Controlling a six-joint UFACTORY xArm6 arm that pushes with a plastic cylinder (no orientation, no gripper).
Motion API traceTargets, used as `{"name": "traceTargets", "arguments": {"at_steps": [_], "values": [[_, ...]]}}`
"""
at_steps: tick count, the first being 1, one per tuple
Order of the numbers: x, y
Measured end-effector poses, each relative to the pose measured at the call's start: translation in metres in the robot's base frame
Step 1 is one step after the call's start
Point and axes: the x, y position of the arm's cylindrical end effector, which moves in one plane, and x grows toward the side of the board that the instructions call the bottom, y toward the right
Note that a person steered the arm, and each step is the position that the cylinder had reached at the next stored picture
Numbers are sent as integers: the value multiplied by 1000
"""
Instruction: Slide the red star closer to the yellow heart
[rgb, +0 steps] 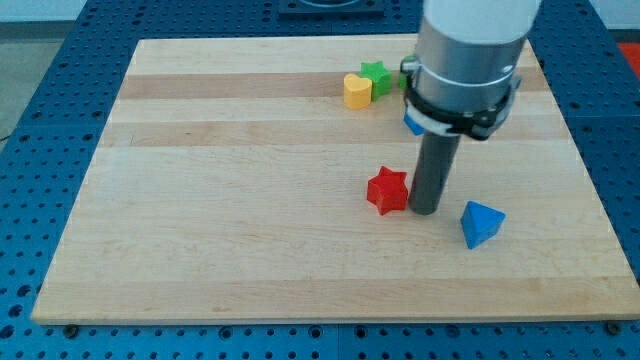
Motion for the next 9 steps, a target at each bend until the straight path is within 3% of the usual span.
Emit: {"name": "traceTargets", "arguments": {"at_steps": [1, 3, 6, 9], "values": [[4, -45], [-66, -63], [-49, -84], [-102, -84]]}}
